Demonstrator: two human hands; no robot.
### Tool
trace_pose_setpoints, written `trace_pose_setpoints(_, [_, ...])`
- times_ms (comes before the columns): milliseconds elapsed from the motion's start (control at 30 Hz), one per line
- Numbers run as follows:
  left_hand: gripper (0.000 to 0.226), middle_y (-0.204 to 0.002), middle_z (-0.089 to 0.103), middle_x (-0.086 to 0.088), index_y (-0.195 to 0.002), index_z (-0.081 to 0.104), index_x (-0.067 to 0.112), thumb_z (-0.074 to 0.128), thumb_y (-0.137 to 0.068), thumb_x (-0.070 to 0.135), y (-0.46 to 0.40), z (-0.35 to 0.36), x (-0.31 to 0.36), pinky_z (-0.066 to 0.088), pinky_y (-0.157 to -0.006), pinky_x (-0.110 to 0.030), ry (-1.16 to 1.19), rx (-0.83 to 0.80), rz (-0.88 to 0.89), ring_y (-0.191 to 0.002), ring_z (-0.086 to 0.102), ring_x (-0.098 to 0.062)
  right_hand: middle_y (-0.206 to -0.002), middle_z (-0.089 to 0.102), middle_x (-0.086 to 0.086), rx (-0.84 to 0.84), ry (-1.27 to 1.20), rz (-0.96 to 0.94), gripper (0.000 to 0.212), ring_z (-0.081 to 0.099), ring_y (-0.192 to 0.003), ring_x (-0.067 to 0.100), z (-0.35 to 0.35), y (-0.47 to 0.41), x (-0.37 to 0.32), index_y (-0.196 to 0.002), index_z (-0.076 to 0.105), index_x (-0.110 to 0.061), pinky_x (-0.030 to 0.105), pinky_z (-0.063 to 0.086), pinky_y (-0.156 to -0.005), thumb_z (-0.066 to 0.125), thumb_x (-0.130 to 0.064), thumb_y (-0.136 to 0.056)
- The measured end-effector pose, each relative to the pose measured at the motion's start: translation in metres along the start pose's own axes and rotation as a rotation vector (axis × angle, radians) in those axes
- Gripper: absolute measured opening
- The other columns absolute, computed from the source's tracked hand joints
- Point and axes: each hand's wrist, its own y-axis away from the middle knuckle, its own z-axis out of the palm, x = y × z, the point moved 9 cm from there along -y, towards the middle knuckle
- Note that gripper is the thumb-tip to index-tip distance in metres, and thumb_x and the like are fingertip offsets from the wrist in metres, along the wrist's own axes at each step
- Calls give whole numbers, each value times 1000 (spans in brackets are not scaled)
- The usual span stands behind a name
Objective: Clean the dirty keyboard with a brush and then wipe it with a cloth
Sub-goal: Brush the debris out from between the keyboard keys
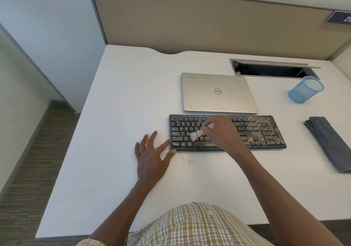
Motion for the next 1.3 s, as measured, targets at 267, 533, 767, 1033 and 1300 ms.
trace_pose_setpoints(267, [56, -162, 35, 0, -131, 65, 45, 39, -92, 76, 0, 1, -1, 11, -123, -54, 2, 2, -3, -153, 18, -26, -65, 67, 0, 139, 116, 110, 25, 51, -48, 11, -19, 4, 22, -78, 70, -9, 19, 37, -40, 50, -14, -93])
trace_pose_setpoints(533, [56, -163, 33, 0, -133, 64, 45, 40, -92, 75, 0, 0, 0, 8, -124, -53, 2, -14, -7, -154, 15, -26, -68, 70, 2, 66, 159, 70, 24, 55, -49, 11, -11, 1, 23, -82, 70, -13, 17, 38, -41, 49, -15, -94])
trace_pose_setpoints(767, [56, -163, 33, 0, -132, 64, 45, 40, -92, 75, 0, -1, 1, 7, -125, -52, 15, -11, -11, -154, 15, -25, -77, 72, 1, -2, 209, 26, 26, 63, -60, 13, -11, -7, 21, -82, 69, -13, 22, 47, -47, 47, -17, -94])
trace_pose_setpoints(1033, [56, -163, 33, 0, -132, 65, 45, 40, -92, 75, 0, 0, 0, 8, -124, -53, 9, -12, -9, -154, 16, -25, -76, 74, 6, -32, 238, 14, 28, 68, -62, 17, -6, -9, 22, -81, 73, -11, 30, 58, -57, 47, -13, -91])
trace_pose_setpoints(1300, [56, -163, 34, 0, -132, 65, 45, 39, -92, 75, 0, 1, 0, 9, -124, -54, 9, -2, 0, -153, 17, -26, -80, 75, 6, -68, 222, -17, 28, 69, -62, 18, 1, -11, 23, -75, 72, -11, 28, 57, -55, 49, -12, -89])
